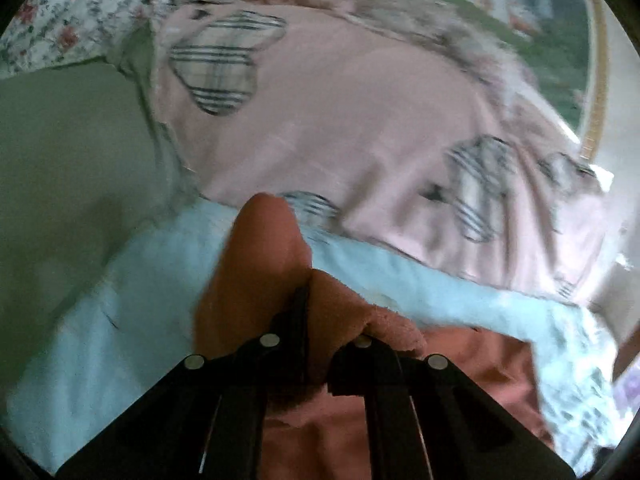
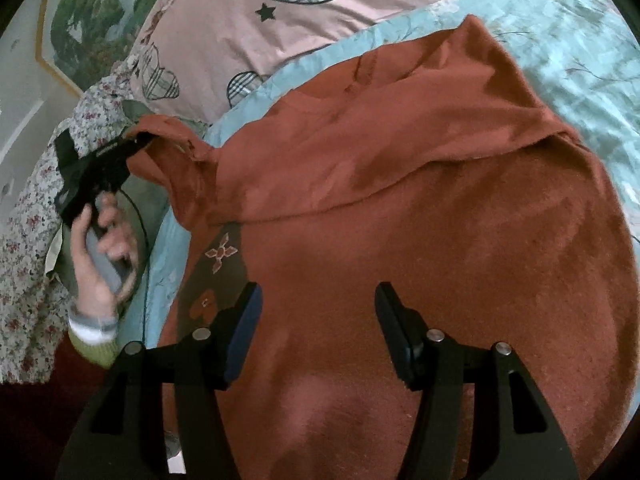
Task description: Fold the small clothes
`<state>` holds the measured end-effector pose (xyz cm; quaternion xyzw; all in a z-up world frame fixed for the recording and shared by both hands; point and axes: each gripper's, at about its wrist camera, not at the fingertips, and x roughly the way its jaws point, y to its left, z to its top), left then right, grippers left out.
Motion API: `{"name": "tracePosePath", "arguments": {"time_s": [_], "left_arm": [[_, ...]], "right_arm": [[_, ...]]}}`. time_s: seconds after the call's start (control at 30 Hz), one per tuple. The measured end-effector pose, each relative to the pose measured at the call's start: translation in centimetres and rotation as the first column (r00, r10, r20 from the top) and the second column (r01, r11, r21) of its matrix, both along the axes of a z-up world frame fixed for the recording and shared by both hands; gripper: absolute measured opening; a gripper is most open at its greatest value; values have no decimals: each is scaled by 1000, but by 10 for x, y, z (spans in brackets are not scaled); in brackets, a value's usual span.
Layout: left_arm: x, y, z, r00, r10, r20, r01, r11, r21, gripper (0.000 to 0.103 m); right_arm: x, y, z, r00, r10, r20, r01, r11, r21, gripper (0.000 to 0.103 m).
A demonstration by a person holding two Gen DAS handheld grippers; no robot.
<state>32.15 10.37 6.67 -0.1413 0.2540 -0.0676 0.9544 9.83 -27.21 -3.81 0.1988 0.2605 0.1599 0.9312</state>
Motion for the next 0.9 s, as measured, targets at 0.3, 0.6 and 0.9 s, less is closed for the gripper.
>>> {"name": "tracePosePath", "arguments": {"time_s": [0.3, 0.6, 0.9], "left_arm": [[-41, -101, -59, 979, -192, -64, 185, 977, -106, 5], [-50, -115, -123, 945, -224, -240, 224, 974, -28, 40], [-104, -47, -111, 983, 7, -183, 25, 984, 175, 68]], "right_arm": [[11, -7, 13, 999, -5, 34, 3, 997, 76, 60], [62, 28, 29, 997, 72, 42, -76, 991, 109, 60], [126, 92, 48, 999, 30, 36, -16, 946, -324, 60]]}}
